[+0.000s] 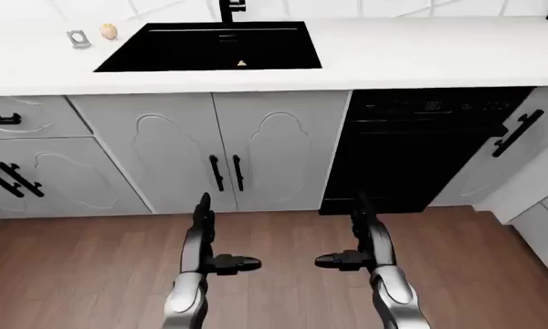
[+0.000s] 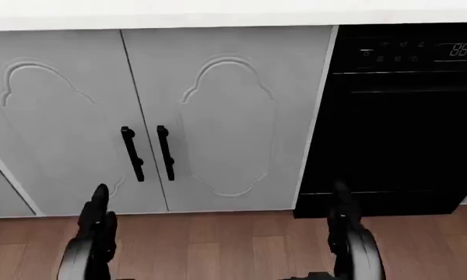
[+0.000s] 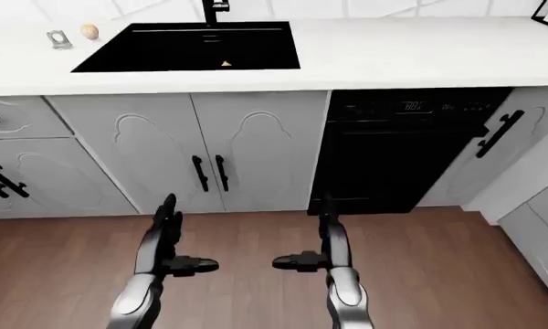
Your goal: Turn the sink spout to the right.
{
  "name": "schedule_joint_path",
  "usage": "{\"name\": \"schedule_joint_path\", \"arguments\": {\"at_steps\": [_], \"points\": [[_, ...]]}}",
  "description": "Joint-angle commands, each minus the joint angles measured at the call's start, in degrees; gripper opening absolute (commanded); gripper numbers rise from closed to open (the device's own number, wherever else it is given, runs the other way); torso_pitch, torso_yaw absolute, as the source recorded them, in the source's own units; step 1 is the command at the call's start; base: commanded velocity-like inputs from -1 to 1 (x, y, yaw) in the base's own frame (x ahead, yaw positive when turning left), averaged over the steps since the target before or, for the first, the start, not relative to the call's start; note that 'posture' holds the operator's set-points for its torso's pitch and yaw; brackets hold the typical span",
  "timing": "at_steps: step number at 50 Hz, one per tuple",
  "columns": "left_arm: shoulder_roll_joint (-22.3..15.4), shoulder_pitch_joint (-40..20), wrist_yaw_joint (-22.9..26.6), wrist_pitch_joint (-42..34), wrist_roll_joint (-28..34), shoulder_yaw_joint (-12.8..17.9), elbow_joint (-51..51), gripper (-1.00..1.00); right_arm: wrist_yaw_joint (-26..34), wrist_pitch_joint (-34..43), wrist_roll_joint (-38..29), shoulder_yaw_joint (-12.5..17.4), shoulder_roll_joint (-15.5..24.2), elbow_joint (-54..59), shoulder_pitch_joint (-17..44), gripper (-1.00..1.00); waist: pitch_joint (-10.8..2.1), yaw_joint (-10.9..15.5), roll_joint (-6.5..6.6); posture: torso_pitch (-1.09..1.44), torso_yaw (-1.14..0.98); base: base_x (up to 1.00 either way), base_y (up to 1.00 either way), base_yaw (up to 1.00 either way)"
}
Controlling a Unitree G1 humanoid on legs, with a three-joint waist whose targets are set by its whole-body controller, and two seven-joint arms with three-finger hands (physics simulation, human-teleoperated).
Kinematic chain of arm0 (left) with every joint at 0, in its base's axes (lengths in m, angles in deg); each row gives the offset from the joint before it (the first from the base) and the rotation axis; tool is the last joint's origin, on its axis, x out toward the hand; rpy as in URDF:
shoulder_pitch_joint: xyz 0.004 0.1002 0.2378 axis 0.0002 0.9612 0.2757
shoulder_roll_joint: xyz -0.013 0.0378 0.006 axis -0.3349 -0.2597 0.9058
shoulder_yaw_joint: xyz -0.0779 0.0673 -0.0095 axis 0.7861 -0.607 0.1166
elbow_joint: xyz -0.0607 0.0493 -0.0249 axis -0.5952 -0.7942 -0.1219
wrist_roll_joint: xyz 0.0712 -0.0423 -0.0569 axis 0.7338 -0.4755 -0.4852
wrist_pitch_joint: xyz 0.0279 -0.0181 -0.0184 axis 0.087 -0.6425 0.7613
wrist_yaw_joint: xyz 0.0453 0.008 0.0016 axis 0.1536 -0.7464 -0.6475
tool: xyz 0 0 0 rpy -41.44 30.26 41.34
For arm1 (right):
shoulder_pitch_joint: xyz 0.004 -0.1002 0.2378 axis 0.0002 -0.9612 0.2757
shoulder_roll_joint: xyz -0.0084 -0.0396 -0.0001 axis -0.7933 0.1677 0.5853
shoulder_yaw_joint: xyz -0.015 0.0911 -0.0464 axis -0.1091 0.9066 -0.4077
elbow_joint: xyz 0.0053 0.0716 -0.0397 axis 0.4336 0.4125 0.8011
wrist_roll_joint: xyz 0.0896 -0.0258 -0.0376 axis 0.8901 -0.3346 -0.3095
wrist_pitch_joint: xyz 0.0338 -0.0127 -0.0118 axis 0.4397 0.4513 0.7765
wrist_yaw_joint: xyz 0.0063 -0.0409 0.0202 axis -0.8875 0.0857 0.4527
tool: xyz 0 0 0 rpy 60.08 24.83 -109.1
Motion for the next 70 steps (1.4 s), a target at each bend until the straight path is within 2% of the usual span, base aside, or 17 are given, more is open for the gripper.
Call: {"name": "schedule_joint_path", "arguments": {"at_steps": [1, 3, 4, 5, 7, 18, 20, 24, 26, 31, 34, 36, 37, 38, 45, 58, 70], "points": [[-0.13, -1.51, 0.26, 2.39, -1.01, 0.32, 5.78, 1.00, -0.01, -1.87, 0.63, 0.12, 0.11, -6.44, 1.36, 1.00, -0.05, -0.12, -0.45, 0.00, 0.00, 0.00, 0.00, 0.00], [-0.21, -1.76, 0.41, 3.17, -0.84, 0.27, 4.83, 1.00, -0.05, -2.82, 0.49, 0.20, 0.19, -4.87, 1.88, 1.00, -3.57, 0.46, -0.05, 0.00, 0.00, 0.00, 0.00, 0.00], [-0.25, -1.86, 0.43, 3.30, -0.82, 0.31, 4.62, 1.00, -0.15, -2.88, 0.05, -0.11, 0.16, -5.44, 1.51, 1.00, -2.89, 0.44, -0.07, 0.00, 0.00, 0.00, 0.00, 0.00], [-0.27, -1.60, 0.47, 3.03, -0.75, 0.24, 5.15, 1.00, -0.23, -2.56, -0.15, -0.21, 0.14, -5.84, 1.41, 1.00, -0.91, 0.40, -0.36, 0.00, 0.00, 0.00, 0.00, 0.00], [-0.25, -1.25, 0.51, 2.77, -0.55, 0.12, 5.81, 1.00, -0.32, -2.71, -0.33, -0.24, 0.11, -5.83, 1.37, 1.00, -4.03, 0.45, -0.40, 0.00, 0.00, 0.00, 0.00, 0.00], [-0.28, -2.53, 1.58, 1.49, -1.24, 0.01, 4.38, 1.00, -1.66, -3.19, -3.25, -0.54, 0.55, -6.69, 1.60, 1.00, -4.83, 0.49, -0.24, 0.00, 0.00, 0.00, 0.00, 0.00], [-0.99, -1.48, 1.11, -2.60, 1.75, -1.27, 11.88, 1.00, -0.91, -0.17, -1.55, -0.30, 0.15, -9.85, 1.69, 1.00, -5.06, 0.52, -0.20, 0.00, 0.00, 0.00, 0.00, 0.00], [-1.03, -3.78, 1.44, -18.22, -1.05, 0.63, 28.43, 1.00, -1.59, 10.19, -0.25, 0.18, 0.12, -21.49, 2.72, 1.00, -5.30, 0.43, -0.21, 0.00, 0.00, 0.00, 0.00, 0.00], [-2.19, -8.16, 0.81, -30.31, -2.24, 2.70, 38.46, 1.00, -2.38, 20.22, 0.44, 0.89, 0.61, -30.75, 5.62, 1.00, -5.44, 0.44, -0.20, 0.00, 0.00, 0.00, 0.00, 0.00], [-4.60, -15.81, -1.59, -45.41, -5.25, 6.61, 48.07, 1.00, -3.79, 36.04, 2.39, 3.00, 2.20, -44.16, 12.38, 1.00, -5.04, 0.50, -0.05, 0.00, 0.00, 0.00, 0.00, 0.00], [-6.88, -22.77, -3.03, -54.47, -7.76, 9.08, 51.58, 1.00, -5.40, 47.70, 5.35, 6.03, 3.99, -50.28, 20.30, 1.00, -5.21, 0.58, 0.08, 0.00, 0.00, 0.00, 0.00, 0.00], [-8.23, -27.68, -4.43, -58.03, -9.24, 10.56, 51.02, 1.00, -6.81, 53.18, 6.75, 6.83, 5.24, -51.71, 25.73, 1.00, -4.88, 0.58, 0.05, 0.00, 0.00, 0.00, 0.00, 0.00], [-6.76, -31.91, -5.64, -62.82, -13.22, 14.17, 51.47, 1.00, -7.41, 55.99, 7.33, 7.15, 6.38, -51.83, 29.48, 1.00, -4.70, 0.59, 0.04, 0.00, 0.00, 0.00, 0.00, 0.00], [-9.28, -32.99, -6.56, -62.66, -13.27, 13.26, 50.81, 1.00, -7.68, 57.39, 8.20, 8.17, 7.31, -50.70, 32.65, 1.00, -4.56, 0.59, -0.03, 0.00, 0.00, 0.00, 0.00, 0.00], [-16.03, -48.30, -12.39, -70.51, -20.98, 16.56, 44.81, 1.00, -11.27, 69.38, 13.08, 11.42, 13.95, -43.40, 53.22, 1.00, -3.16, 0.44, 0.17, 0.00, 0.00, 0.00, 0.00, 0.00], [-24.18, -67.94, -18.34, -71.57, -28.43, 15.07, 28.80, 1.00, -14.81, 71.35, 17.71, 11.04, 19.62, -28.36, 69.29, 1.00, -2.08, 0.53, 0.36, 0.00, 0.00, 0.00, 0.00, 0.00], [-28.96, -73.58, -19.15, -69.90, -31.83, 14.25, 22.27, 1.00, -16.38, 72.52, 20.34, 12.18, 22.24, -25.46, 73.21, 1.00, -1.64, 0.55, 0.39, 0.00, 0.00, 0.00, 0.00, 0.00]]}}
